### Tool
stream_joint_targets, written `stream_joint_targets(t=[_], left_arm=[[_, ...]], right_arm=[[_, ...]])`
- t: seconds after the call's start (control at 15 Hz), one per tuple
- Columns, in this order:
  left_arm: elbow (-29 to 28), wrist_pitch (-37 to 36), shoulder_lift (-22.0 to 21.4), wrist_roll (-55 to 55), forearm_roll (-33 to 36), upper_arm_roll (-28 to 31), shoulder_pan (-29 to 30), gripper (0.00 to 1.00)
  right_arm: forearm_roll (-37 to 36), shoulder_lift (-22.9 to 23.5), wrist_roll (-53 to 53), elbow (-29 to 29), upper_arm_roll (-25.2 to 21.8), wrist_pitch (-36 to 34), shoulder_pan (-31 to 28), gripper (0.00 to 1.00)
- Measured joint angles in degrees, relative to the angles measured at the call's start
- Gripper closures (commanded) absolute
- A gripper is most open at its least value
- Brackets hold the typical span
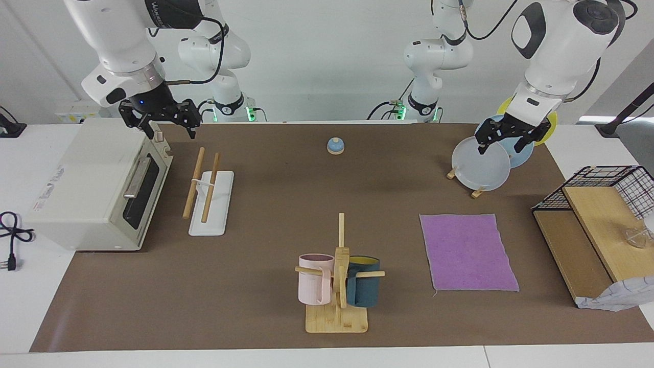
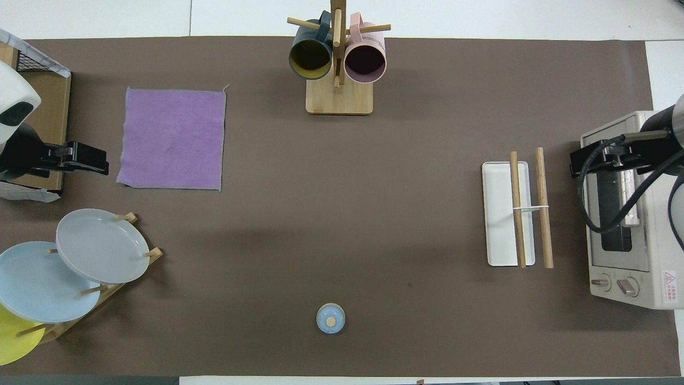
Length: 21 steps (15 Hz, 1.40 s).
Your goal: Fold towel and hang on rack
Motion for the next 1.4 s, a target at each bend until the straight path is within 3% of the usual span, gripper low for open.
stream_joint_targets(t=[0.66, 0.93, 1.06, 1.4], left_arm=[[-0.26, -0.65, -0.07, 0.12, -0.10, 0.38, 0.60, 0.00], [-6.10, 7.46, 0.20, 0.19, -2.64, 0.78, 4.04, 0.00], [-10.78, 14.17, 2.23, 0.21, -2.85, 0.85, 5.16, 0.00], [-14.94, 28.95, 14.03, 4.76, -3.00, 0.92, 8.93, 0.00]], right_arm=[[0.00, 0.00, 0.00, 0.00, 0.00, 0.00, 0.02, 0.00], [0.00, 0.00, 0.00, 0.00, 0.28, 0.00, 0.27, 0.00], [0.00, 0.00, 0.00, 0.00, 0.37, 0.00, 0.48, 0.00], [0.00, 0.00, 0.00, 0.00, 0.37, 0.00, 0.56, 0.00]])
